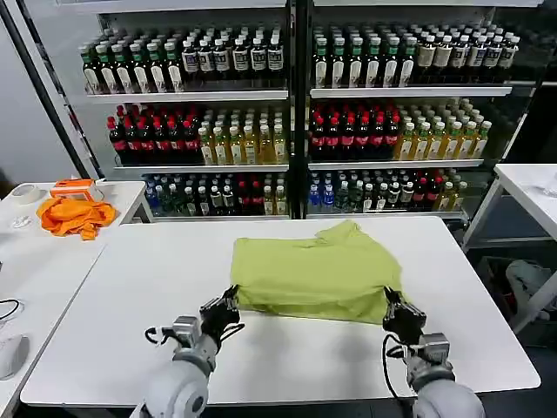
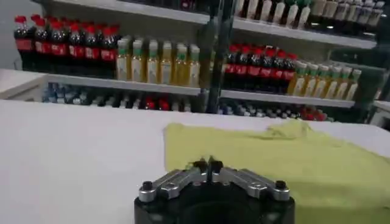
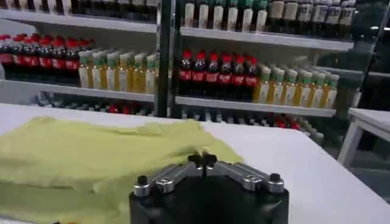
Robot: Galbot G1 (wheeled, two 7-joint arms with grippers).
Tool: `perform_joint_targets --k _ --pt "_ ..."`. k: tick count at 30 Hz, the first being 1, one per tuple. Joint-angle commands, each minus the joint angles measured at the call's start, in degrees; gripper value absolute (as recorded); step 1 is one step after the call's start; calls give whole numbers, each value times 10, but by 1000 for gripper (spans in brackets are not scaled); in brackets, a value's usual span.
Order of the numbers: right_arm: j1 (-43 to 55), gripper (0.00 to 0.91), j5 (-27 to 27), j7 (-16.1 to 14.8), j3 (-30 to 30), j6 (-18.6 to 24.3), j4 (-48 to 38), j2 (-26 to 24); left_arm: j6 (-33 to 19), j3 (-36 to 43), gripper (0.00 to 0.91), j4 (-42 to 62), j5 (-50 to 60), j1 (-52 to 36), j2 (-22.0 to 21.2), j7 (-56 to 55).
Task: Fold and organize the clothes.
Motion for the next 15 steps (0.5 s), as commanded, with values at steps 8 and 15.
perform_joint_targets --k 8,15 --pt "53 907 -37 -21 -33 -21 -69 1 -13 34 907 104 51 -65 -21 -9" --pt "-3 907 -37 -20 2 -9 -15 7 -11 16 907 57 53 -20 -17 -12"
